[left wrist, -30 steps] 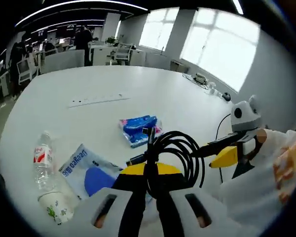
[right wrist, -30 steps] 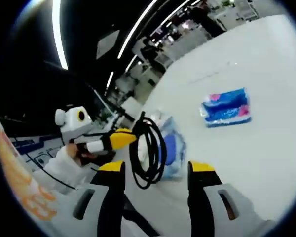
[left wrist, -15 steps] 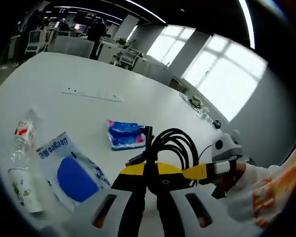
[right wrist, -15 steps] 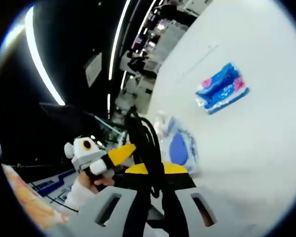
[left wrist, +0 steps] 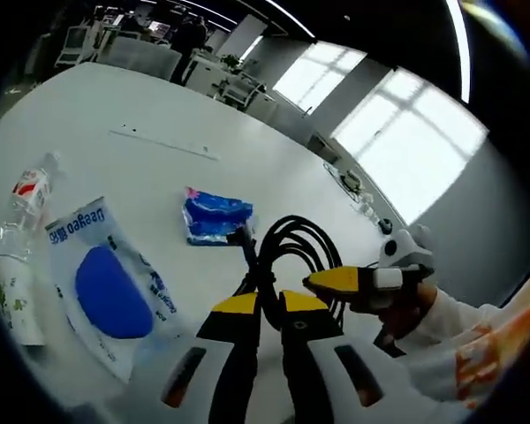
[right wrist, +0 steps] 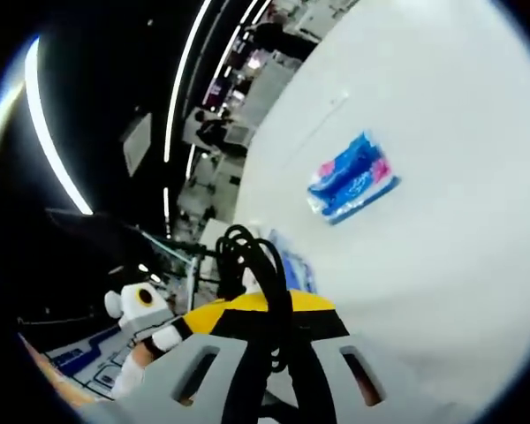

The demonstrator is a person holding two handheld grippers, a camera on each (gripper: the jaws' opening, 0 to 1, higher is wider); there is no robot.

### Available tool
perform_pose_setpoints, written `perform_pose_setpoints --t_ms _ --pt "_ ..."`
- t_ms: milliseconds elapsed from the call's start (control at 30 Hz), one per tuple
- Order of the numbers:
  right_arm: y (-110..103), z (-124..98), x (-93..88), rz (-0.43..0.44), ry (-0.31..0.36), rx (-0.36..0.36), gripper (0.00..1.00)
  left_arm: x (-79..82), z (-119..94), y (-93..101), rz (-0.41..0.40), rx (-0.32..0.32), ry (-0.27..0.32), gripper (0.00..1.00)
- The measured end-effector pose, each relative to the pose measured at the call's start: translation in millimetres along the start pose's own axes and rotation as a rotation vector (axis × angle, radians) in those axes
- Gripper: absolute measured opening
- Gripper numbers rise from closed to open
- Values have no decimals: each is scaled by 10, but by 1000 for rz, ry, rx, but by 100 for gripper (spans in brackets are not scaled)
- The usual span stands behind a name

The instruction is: Arrange the tabletop items into an orderly group along one side of the table until the central work area is clear of visible clutter.

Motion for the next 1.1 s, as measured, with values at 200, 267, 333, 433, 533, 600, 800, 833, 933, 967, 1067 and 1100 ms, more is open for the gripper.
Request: perform_pose_setpoints --t_ms 200,267,333,433,533,600,800,833,933,967,1067,1100 --pt "121 149 14 9 -12 -14 1 6 -76 -73 136 73 12 6" --pt "199 184 16 4 -21 -31 1 36 -116 -93 111 72 32 14" --pt "287 231 3 12 -32 -51 1 37 -142 -121 111 80 35 19" --pt "396 298 -10 20 -45 -68 1 31 -204 -185 101 98 40 16" --pt "441 348 12 16 -53 -74 1 22 -246 -202 83 92 50 14" --pt "467 383 42 15 -52 -73 1 -2 -265 -212 78 96 48 13" --pt "537 469 138 31 -43 -81 2 -25 -285 -226 56 100 58 14" --pt "545 473 144 30 -44 -86 2 -20 -286 -219 56 98 60 14" --pt "623 460 129 30 -71 -131 2 -4 -284 -208 63 96 64 16" --pt "681 442 129 9 -72 -166 2 1 -281 -211 66 98 64 17" --pt "729 422 155 -27 -41 -190 3 -2 -271 -229 65 96 58 17" --pt "742 410 151 -34 -35 -203 3 -2 -270 -232 64 96 58 17"
Point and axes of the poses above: the point that each gripper's makers call its tool centre point, and the gripper's own axes: z roughly forward along the fingers, y roughly to its right, x roughly out of its top, the point moved 4 cm from there along -z, roughly backward along the fingers, and after that the axes turned 6 degrees about -z, right-handed, at the moved point
